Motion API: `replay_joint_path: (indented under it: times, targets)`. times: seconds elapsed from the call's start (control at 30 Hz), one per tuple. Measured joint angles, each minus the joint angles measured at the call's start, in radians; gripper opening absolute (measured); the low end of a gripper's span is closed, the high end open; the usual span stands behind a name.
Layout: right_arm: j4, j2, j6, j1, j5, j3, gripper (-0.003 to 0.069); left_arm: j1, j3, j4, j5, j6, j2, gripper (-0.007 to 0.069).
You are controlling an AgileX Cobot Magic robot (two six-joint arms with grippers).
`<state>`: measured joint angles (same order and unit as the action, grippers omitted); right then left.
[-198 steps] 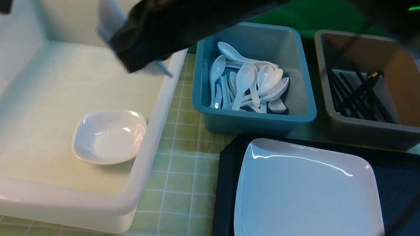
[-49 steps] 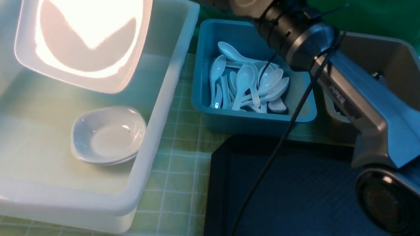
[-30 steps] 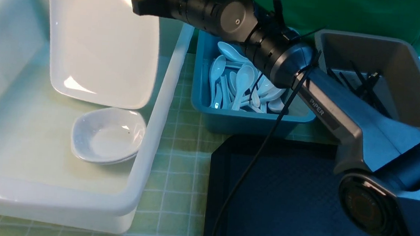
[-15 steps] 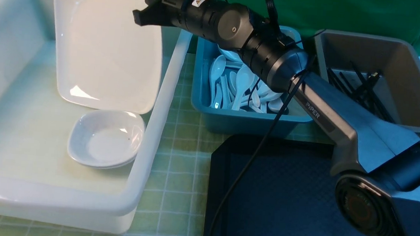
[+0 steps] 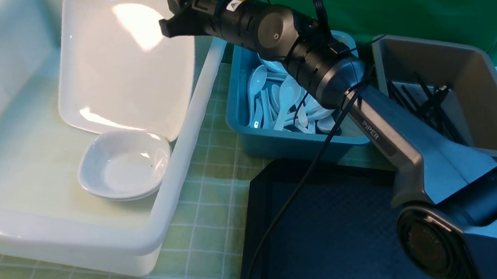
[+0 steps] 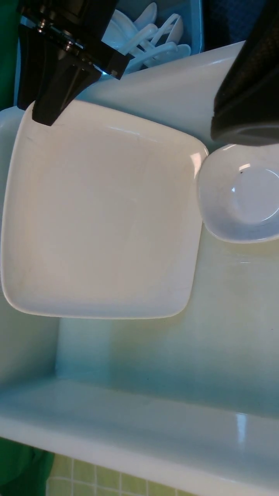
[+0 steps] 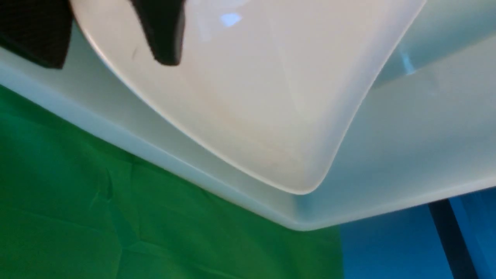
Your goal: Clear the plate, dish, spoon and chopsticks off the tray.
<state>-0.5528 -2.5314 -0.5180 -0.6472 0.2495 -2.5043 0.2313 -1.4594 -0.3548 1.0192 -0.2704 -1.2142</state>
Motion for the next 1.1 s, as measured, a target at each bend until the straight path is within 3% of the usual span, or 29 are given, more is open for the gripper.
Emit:
replay_joint_path:
  times: [0.13, 0.37, 0.47, 0.6, 0.67, 0.8, 0.87, 1.1]
  targets:
    - [0.001, 0.001, 0.000, 0.003, 0.039, -0.014, 0.0399, 0.000, 0.000, 0.000, 0.000, 0.000, 0.000, -0.0012]
    - [0.131, 0.046, 0.063, 0.019, 0.211, -0.027, 0.0379, 0.000, -0.001, -0.002, 0.000, -0.029, -0.011, -0.0012]
    - [0.248, 0.107, 0.121, 0.023, 0.311, -0.027, 0.0308, -0.010, -0.001, -0.002, 0.000, -0.044, -0.037, -0.0012]
    - [0.468, 0.233, 0.223, 0.023, 0.496, -0.027, 0.0087, -0.056, -0.001, 0.003, -0.020, -0.045, -0.049, -0.0012]
    - [0.592, 0.296, 0.304, 0.023, 0.585, -0.027, 0.0036, -0.082, -0.001, 0.005, -0.028, -0.045, -0.049, -0.0012]
    - [0.887, 0.420, 0.415, 0.028, 0.823, -0.033, 0.0010, -0.159, -0.001, 0.006, -0.030, -0.044, -0.049, -0.0012]
    - [0.968, 0.492, 0.448, 0.047, 0.910, -0.017, 0.0010, -0.208, -0.001, 0.006, -0.029, -0.040, -0.047, -0.0012]
    - [1.011, 0.918, 0.574, 0.134, 0.953, 0.280, 0.0007, -0.413, -0.001, 0.020, -0.007, -0.033, 0.006, -0.0012]
